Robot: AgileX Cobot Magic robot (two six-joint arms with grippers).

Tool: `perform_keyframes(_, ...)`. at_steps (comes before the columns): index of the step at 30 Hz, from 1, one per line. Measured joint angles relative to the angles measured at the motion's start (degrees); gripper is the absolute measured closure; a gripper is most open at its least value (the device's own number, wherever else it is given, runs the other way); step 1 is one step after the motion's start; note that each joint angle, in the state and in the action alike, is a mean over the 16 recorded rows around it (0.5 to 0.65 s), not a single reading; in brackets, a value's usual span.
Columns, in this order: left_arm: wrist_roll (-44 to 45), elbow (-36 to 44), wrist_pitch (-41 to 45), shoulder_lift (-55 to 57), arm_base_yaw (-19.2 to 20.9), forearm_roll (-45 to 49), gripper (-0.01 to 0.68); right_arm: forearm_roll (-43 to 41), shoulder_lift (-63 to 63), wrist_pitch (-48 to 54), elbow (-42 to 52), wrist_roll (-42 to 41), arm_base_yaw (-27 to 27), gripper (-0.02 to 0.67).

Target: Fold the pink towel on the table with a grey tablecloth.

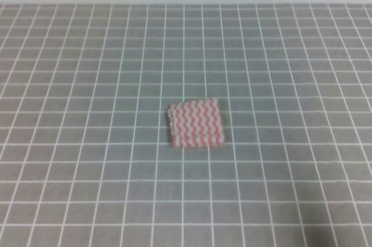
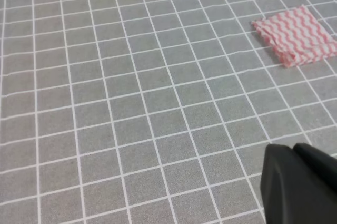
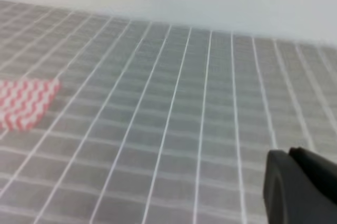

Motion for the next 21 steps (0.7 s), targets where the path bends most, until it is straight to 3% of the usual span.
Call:
perform_keyframes(9, 0.00, 0.00, 0.07, 0.00, 0.00, 0.01, 0.675, 3.02, -6.11, -3.97, 9.58, 2.46, -1.61, 0.667)
perform_keyframes(21, 0.00, 0.00, 0.19, -0.06, 0.00, 0.04, 0.675, 4.41, -6.84, -6.67, 10.54, 2.88, -3.58, 0.667)
